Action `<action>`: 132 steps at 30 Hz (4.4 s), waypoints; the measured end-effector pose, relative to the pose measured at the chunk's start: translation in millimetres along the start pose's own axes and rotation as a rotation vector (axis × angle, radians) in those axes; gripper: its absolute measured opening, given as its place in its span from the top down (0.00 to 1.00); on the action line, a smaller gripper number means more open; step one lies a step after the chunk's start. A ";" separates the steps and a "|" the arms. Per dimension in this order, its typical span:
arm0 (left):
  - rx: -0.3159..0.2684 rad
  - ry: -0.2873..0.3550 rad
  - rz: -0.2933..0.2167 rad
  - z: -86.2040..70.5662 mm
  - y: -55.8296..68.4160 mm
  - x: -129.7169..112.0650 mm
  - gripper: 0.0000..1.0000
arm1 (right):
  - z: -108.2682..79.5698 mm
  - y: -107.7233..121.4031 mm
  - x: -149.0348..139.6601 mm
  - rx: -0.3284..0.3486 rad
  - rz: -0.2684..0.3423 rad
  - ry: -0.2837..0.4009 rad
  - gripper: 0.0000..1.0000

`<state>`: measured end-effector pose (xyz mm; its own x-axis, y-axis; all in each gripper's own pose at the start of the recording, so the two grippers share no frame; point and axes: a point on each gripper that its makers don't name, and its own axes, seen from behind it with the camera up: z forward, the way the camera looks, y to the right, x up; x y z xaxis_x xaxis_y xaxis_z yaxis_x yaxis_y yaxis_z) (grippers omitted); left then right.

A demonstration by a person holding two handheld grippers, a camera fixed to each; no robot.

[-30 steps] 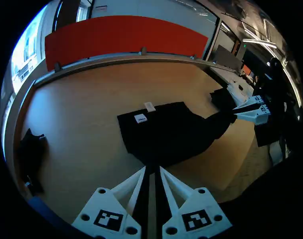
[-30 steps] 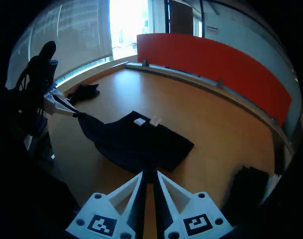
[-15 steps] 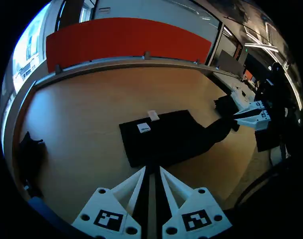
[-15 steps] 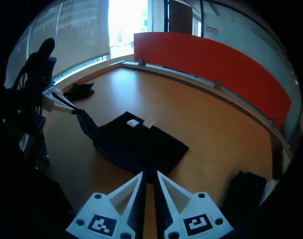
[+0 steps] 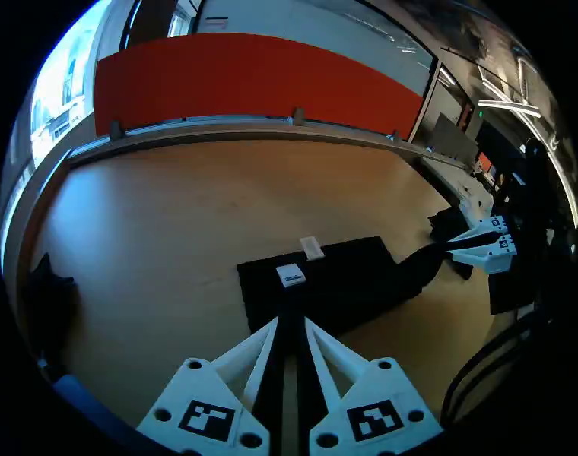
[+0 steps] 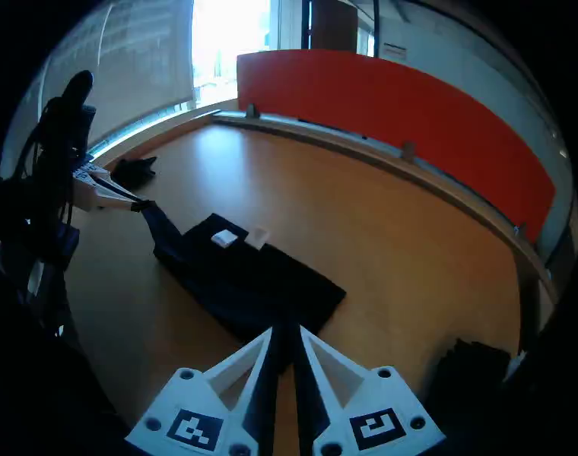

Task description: Fold towel

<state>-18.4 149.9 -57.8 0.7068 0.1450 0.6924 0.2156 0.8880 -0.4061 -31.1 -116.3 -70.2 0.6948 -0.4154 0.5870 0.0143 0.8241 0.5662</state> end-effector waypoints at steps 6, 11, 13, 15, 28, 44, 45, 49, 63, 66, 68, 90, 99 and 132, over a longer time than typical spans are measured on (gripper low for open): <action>0.010 -0.013 0.000 20.4 -7.4 -2.3 0.91 | 18.9 5.9 -3.4 -0.007 0.017 -0.022 0.89; 0.017 -0.025 -0.001 35.8 -12.9 -7.4 0.91 | 31.9 9.6 -6.3 -0.011 0.036 -0.033 0.89; 0.019 -0.030 -0.004 41.3 -15.5 -9.4 0.91 | 36.6 11.3 -8.1 -0.011 0.044 -0.038 0.89; 0.022 -0.035 -0.007 47.1 -18.6 -11.8 0.91 | 41.7 12.8 -10.4 -0.010 0.053 -0.045 0.89; 0.036 -0.058 -0.009 82.4 -32.3 -16.8 0.91 | 70.1 24.8 -19.3 -0.042 0.098 -0.058 0.86; 0.073 -0.077 0.013 101.4 -45.9 -14.2 0.79 | 84.6 44.3 -17.2 -0.136 0.121 -0.060 0.58; 0.076 -0.077 0.014 101.8 -46.8 -13.6 0.76 | 84.9 46.0 -17.4 -0.143 0.120 -0.061 0.56; 0.080 -0.071 0.016 101.8 -48.9 -9.8 0.55 | 84.9 51.3 -16.3 -0.167 0.105 -0.057 0.40; 0.097 -0.050 0.043 94.0 -53.9 -1.2 0.18 | 81.3 58.7 -2.4 -0.203 0.119 -0.020 0.00; 0.096 -0.048 0.039 92.0 -53.5 -1.5 0.09 | 78.6 59.2 -0.5 -0.206 0.124 -0.015 0.00; 0.097 -0.046 0.036 90.6 -53.2 -2.1 0.08 | 76.4 58.8 0.8 -0.206 0.127 -0.011 0.00; 0.136 -0.041 0.026 48.0 -51.5 -24.3 0.07 | 46.6 39.0 -16.5 -0.191 0.108 -0.014 0.00; 0.156 -0.041 0.003 33.9 -53.6 -35.5 0.07 | 46.2 31.6 -23.9 -0.164 0.092 -0.019 0.00; 0.224 -0.051 -0.064 -11.5 -63.8 -73.1 0.07 | 46.4 4.7 -84.0 -0.054 -0.006 -0.127 0.21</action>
<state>-76.1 77.6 -89.3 0.6606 0.1025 0.7437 0.0997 0.9699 -0.2222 -122.7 -95.4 -90.0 0.5978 -0.4632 0.6543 0.0596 0.8396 0.5400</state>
